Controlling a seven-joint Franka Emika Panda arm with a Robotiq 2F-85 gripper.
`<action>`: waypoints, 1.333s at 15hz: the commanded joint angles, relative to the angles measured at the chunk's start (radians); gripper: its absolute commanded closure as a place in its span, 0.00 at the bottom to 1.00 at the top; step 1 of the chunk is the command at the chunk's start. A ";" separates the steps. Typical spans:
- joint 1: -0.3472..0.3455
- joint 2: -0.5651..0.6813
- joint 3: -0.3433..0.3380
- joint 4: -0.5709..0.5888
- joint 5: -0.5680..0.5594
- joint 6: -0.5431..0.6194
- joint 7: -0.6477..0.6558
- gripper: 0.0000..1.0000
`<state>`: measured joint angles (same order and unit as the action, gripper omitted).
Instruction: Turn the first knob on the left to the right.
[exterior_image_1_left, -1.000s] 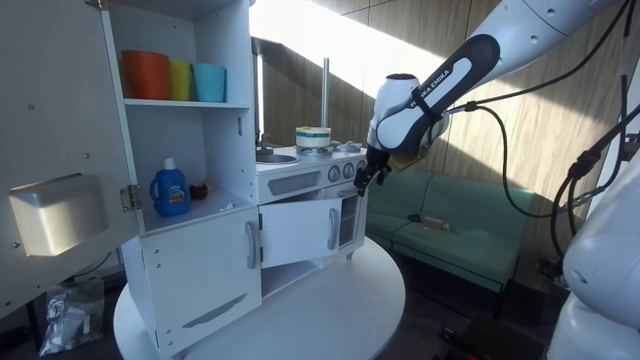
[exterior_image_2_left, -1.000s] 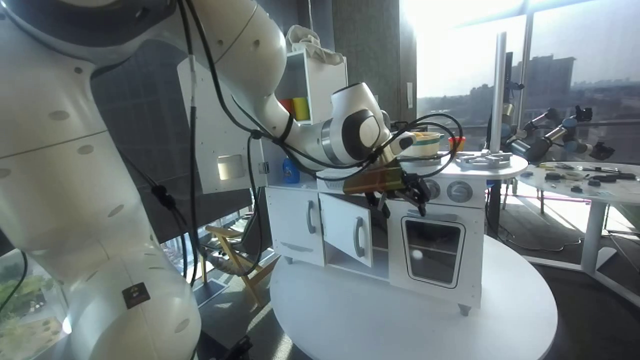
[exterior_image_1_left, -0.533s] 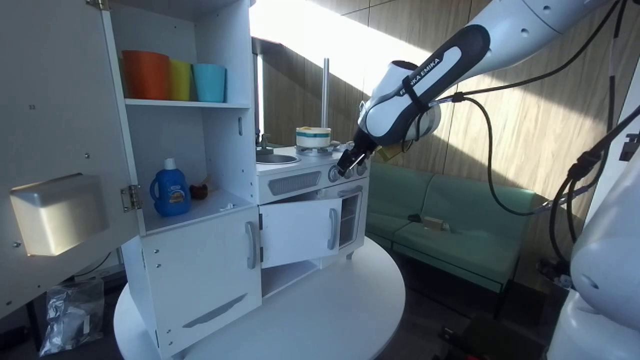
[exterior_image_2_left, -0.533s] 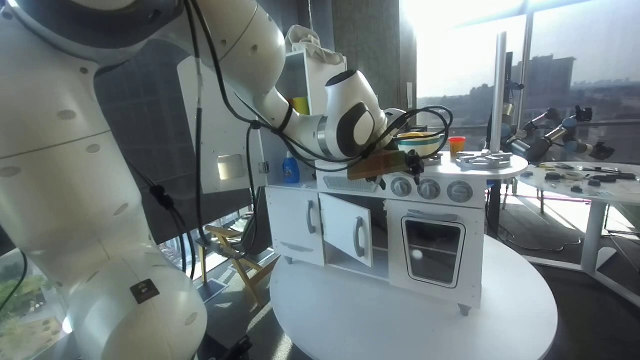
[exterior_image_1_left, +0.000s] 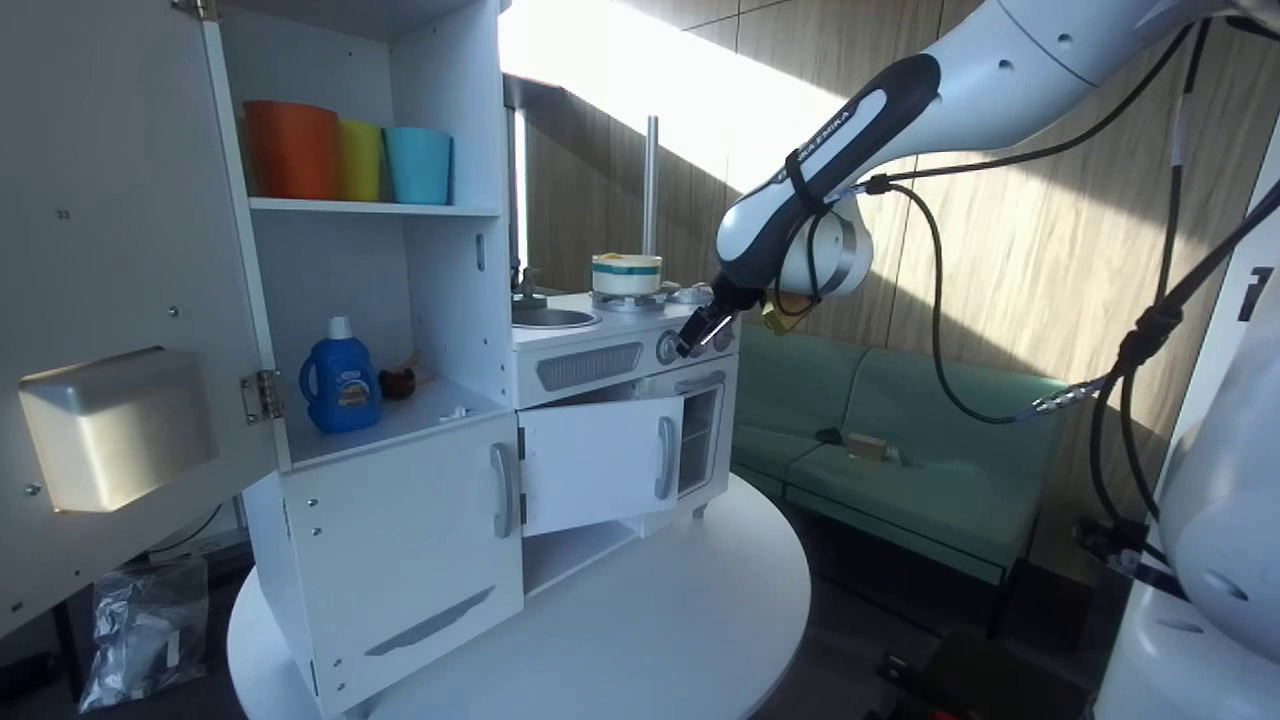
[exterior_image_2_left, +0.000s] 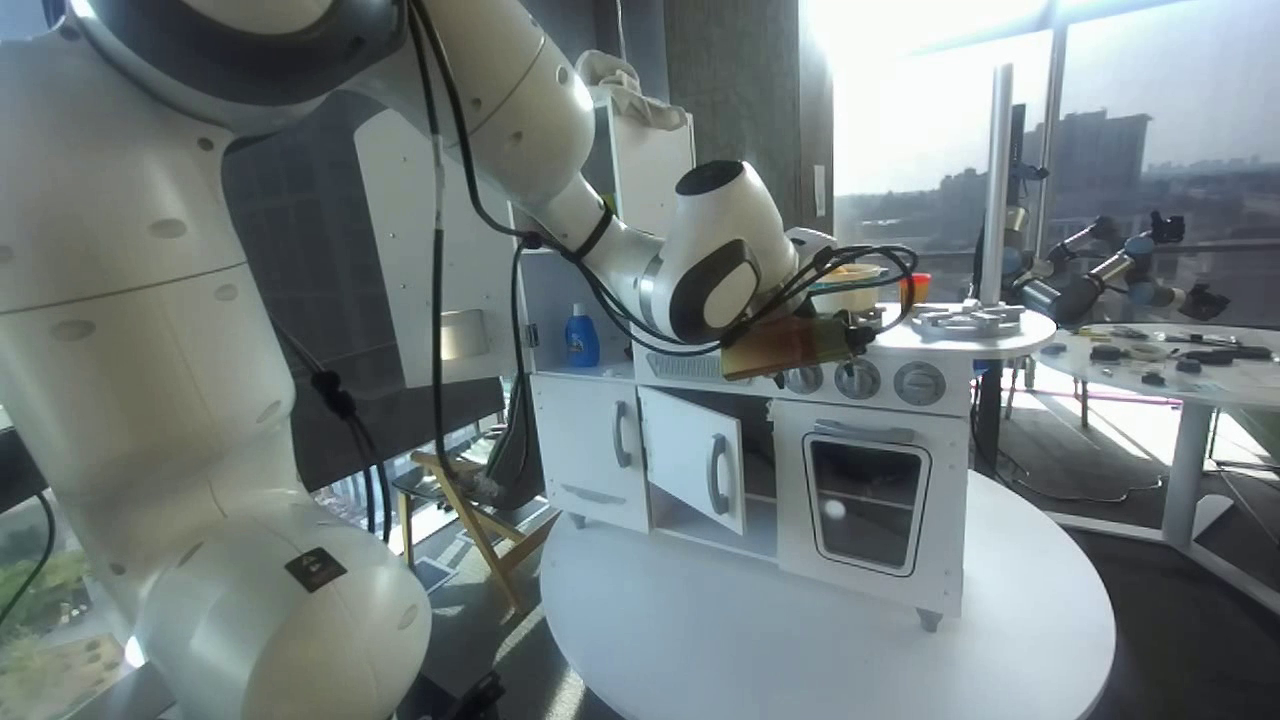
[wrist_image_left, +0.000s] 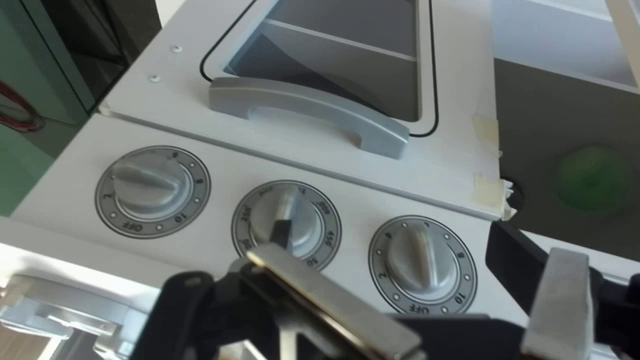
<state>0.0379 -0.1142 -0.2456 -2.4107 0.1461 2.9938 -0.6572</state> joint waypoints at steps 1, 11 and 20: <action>0.050 -0.002 -0.046 -0.024 0.121 0.079 -0.131 0.00; 0.097 0.009 -0.048 -0.019 0.236 0.084 -0.168 0.00; 0.170 0.028 -0.057 0.001 0.392 0.090 -0.203 0.00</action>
<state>0.1695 -0.1042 -0.2919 -2.4278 0.4622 3.0571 -0.8229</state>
